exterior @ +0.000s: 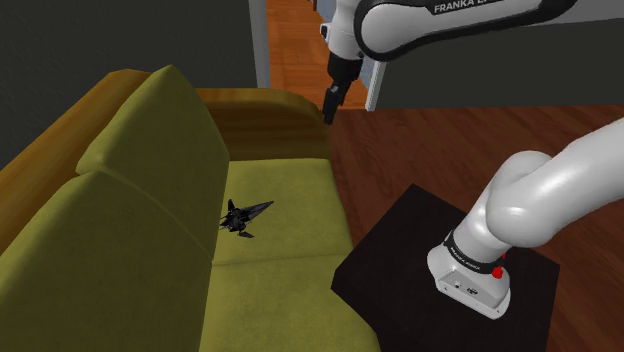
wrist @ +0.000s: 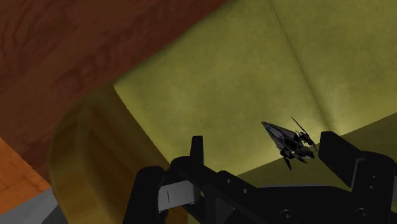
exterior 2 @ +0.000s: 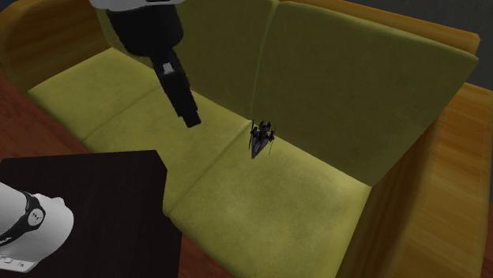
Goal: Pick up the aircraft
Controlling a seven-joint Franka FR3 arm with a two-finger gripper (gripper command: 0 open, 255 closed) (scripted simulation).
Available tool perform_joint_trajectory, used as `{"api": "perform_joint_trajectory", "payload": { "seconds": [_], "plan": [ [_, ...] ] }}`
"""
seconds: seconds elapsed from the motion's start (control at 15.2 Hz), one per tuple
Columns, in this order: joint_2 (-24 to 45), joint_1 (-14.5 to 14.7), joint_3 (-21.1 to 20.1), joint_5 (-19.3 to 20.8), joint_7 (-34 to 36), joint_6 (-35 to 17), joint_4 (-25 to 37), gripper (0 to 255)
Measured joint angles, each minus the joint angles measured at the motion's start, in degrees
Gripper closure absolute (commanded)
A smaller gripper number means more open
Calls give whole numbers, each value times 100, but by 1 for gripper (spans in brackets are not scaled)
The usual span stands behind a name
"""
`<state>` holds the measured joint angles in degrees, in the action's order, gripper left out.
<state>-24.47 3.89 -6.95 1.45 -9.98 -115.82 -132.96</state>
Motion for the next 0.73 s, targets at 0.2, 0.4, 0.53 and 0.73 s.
{"api": "perform_joint_trajectory", "payload": {
  "seconds": [0.2,0.4,0.53,0.73],
  "plan": [
    [546,78,-125,78,-66,-401,35,0],
    [1177,127,-223,207,-154,-755,198,0],
    [1575,154,-276,308,-217,-946,330,0],
    [2202,215,-369,496,-254,-1209,575,0]
  ]
}}
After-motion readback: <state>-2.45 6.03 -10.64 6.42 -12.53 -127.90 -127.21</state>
